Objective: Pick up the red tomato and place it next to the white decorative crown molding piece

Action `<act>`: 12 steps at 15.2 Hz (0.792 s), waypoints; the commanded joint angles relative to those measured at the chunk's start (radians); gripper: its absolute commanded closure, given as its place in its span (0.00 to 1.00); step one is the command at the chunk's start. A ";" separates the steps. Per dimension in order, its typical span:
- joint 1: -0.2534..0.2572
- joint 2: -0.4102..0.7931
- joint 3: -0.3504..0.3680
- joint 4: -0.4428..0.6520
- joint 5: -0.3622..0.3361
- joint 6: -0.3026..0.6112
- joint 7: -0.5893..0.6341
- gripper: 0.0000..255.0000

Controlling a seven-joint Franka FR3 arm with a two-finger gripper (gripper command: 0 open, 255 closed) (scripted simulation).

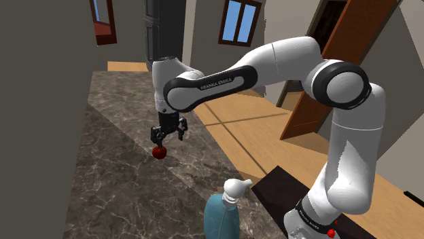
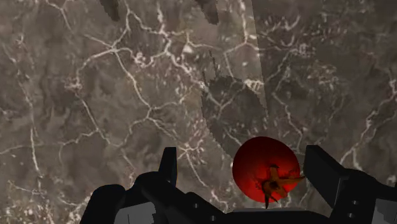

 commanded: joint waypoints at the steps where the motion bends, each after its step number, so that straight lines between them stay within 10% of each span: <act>1: 0.030 0.079 -0.004 0.079 -0.028 -0.003 0.031 0.00; 12: 0.059 0.176 -0.018 0.099 -0.063 0.071 0.061 0.00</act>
